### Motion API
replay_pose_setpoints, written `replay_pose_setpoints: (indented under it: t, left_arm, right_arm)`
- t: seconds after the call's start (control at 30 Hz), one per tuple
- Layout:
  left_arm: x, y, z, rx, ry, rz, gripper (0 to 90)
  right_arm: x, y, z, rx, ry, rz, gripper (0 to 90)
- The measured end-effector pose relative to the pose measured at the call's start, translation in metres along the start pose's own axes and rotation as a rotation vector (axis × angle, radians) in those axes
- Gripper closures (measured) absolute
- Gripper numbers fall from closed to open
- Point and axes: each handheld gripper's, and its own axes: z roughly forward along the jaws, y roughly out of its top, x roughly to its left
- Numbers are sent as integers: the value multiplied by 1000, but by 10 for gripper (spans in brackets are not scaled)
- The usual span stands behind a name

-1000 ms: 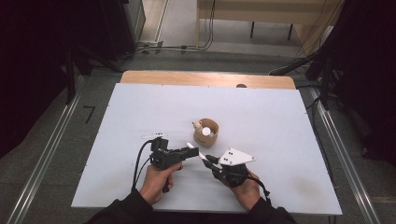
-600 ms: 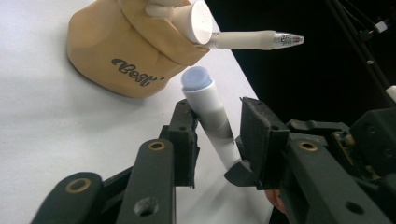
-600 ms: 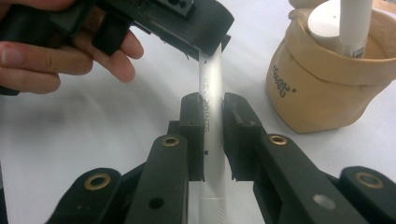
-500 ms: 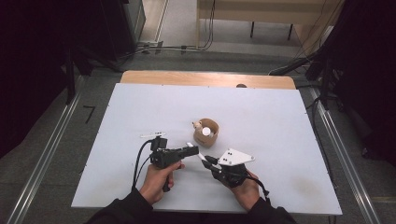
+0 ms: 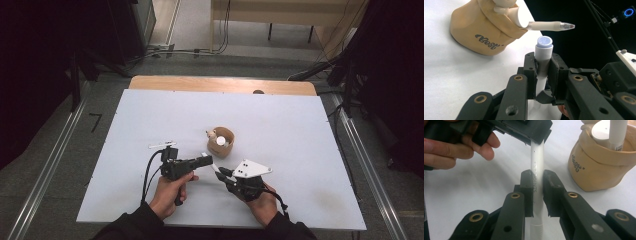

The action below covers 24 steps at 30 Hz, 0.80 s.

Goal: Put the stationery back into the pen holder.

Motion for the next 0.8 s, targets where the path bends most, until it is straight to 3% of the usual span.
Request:
replay_pose_setpoints:
  t: [0.33,0.47,0.6,0.8]
  left_arm:
    - [-4,0,0,-9,4,22,788]
    - [-9,1,-3,-24,25,69,788]
    - [-13,3,-8,-59,61,114,788]
    - [-15,6,-14,-84,84,147,788]
  right_arm:
    - [0,1,-1,3,0,11,742]
    - [-2,0,1,20,-9,35,601]
    - [-5,0,-3,11,-22,44,544]
    - [-16,-3,-7,49,-73,63,381]
